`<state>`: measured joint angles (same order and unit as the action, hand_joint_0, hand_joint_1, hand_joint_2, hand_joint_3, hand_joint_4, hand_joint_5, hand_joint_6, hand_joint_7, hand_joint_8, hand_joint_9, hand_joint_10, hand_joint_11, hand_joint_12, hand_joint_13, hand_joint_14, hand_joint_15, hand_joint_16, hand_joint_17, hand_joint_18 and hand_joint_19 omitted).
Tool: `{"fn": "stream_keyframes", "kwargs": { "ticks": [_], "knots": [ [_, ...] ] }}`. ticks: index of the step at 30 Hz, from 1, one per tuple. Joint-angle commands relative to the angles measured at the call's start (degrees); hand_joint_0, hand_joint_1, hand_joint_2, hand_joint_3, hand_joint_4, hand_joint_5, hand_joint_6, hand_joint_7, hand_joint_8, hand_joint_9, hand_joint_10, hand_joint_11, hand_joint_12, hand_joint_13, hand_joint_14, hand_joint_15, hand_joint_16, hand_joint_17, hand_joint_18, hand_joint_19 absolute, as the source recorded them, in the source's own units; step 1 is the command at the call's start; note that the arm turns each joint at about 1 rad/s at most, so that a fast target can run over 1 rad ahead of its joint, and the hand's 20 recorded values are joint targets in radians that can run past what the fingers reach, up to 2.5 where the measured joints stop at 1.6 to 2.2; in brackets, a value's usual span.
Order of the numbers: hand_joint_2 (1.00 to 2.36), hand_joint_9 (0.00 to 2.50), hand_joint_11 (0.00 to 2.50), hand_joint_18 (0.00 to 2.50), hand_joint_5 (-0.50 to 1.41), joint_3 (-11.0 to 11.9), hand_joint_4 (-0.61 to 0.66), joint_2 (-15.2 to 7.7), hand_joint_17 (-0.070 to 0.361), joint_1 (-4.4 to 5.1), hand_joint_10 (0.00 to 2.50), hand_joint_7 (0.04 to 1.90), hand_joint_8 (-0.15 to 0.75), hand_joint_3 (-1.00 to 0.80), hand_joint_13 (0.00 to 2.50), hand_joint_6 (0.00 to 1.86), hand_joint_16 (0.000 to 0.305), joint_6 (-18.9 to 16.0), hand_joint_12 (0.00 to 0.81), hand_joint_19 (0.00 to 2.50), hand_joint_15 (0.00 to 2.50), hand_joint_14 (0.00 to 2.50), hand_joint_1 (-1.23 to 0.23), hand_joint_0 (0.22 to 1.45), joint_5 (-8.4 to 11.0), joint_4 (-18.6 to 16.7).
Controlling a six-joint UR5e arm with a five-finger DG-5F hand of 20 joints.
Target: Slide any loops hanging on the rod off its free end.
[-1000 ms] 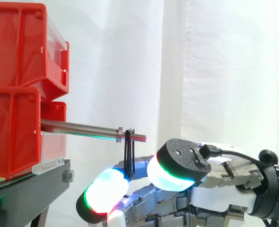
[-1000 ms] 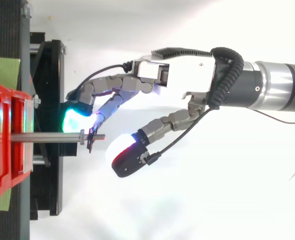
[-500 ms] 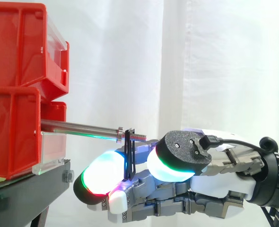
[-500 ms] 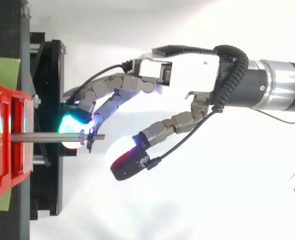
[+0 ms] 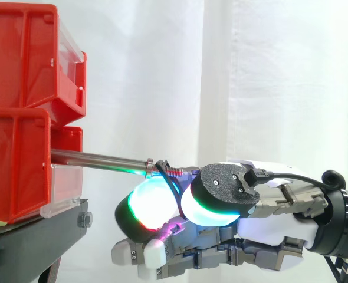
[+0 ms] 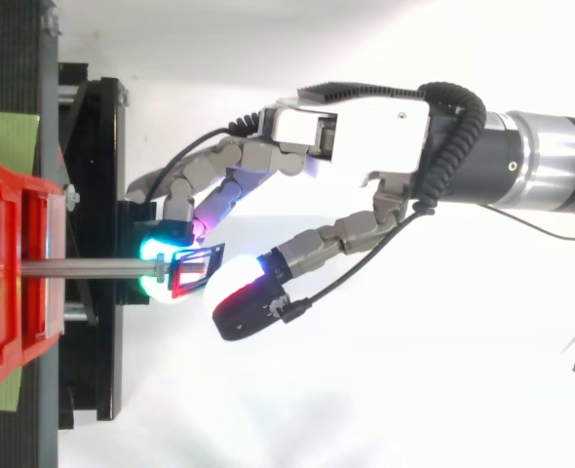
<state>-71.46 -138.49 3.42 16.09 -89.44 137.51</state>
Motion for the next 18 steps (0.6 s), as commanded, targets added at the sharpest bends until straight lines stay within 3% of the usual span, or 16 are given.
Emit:
{"fn": "stream_keyframes", "kwargs": {
  "ticks": [1, 4, 18],
  "knots": [
    [1.02, 0.87, 0.25, 0.45, -0.1, 0.01, 0.09, -0.02, 0.114, -0.08, 0.01, 0.99, 0.282, -0.14, 0.51, 0.88, 0.05, 0.0, 0.348, 0.26, 0.18, 0.01, -0.8, 0.6, 0.06, -0.05],
    [1.01, 0.96, 0.25, 0.55, -0.08, 0.01, 0.08, 0.06, 0.126, -0.16, 0.01, 1.02, 0.299, -0.09, 0.6, 0.87, 0.056, 0.0, 0.376, 0.25, 0.2, 0.01, -0.82, 0.6, -0.03, -0.05],
    [1.01, 0.94, 0.23, 0.54, -0.08, 0.01, 0.09, 0.06, 0.125, -0.43, 0.01, 1.02, 0.294, -0.11, 0.59, 0.87, 0.056, -0.35, 0.374, 0.26, 0.2, 0.01, -0.82, 0.6, -0.03, 0.04]
  ]
}}
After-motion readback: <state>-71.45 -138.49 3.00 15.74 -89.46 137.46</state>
